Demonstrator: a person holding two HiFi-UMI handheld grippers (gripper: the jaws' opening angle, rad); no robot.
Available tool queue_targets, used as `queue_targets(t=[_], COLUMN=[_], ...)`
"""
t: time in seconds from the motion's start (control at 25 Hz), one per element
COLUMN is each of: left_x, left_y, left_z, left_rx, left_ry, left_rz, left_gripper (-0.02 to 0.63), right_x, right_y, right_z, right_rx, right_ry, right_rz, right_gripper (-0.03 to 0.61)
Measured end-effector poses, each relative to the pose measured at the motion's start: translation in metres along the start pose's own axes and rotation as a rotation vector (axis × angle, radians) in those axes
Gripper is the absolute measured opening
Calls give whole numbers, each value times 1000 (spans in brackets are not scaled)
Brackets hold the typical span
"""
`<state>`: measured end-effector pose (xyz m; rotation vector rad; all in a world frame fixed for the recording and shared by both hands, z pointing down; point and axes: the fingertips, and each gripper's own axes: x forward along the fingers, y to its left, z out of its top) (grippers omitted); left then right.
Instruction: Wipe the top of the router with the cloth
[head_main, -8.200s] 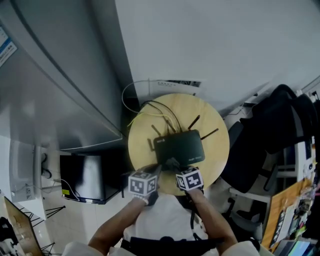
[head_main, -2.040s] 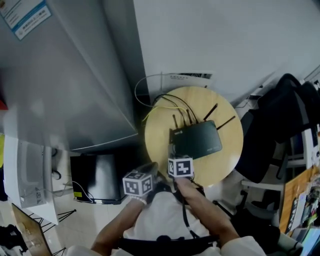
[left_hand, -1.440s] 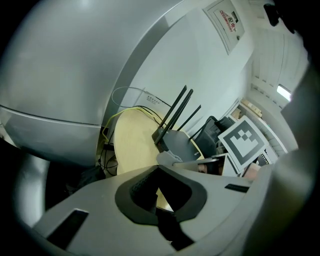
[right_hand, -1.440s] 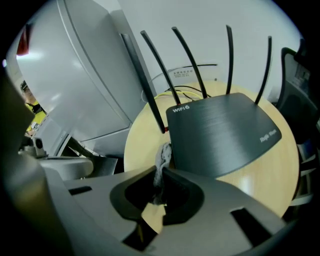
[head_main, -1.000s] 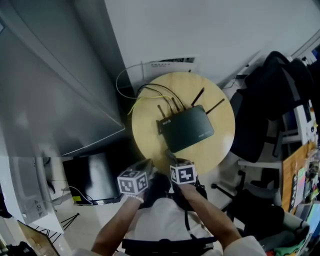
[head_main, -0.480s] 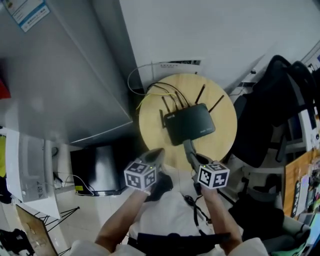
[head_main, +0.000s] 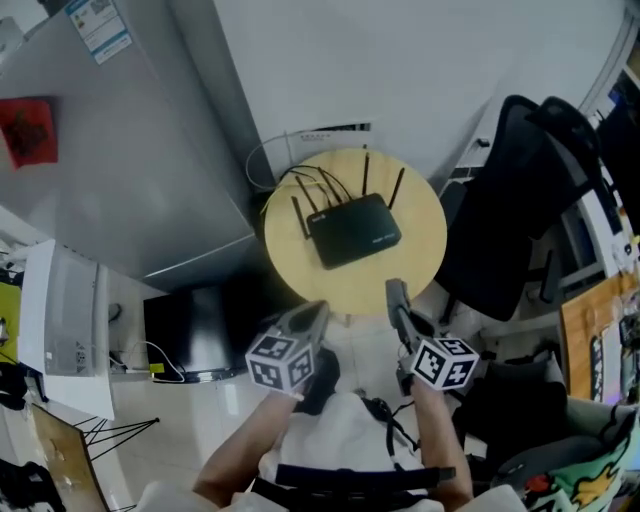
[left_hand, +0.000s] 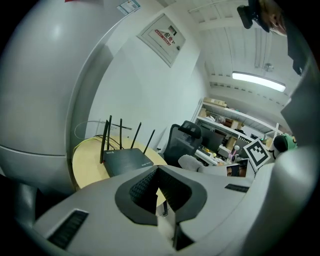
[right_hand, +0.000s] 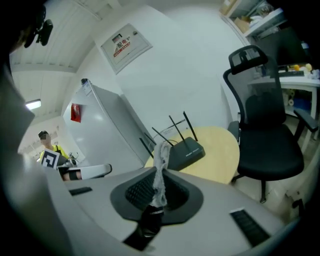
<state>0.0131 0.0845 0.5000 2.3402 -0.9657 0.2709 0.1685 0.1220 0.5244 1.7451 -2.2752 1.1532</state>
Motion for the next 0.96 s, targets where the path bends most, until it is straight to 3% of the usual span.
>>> queue_targets(t=[0.2,0.4,0.68,0.96], left_x=[-28,-43,-49,-63], left_y=[-28,-31,-22,4], left_z=[-19,-25,1,16], left_rx=[25,20,48,61], left_ry=[2,8,-8,-31], left_rz=[22,24,-11,0], left_gripper=[-2,-2,-2,-2], right_x=[-27,-37,-30,-8], right_y=[15,35,63,99], right_z=[-28,-26,-1,-6], right_rx=[21,43,13,-31], right_ry=[4,-26,-73,-51], right_rz=[45,85,94,113], right_gripper=[34,32,34,34])
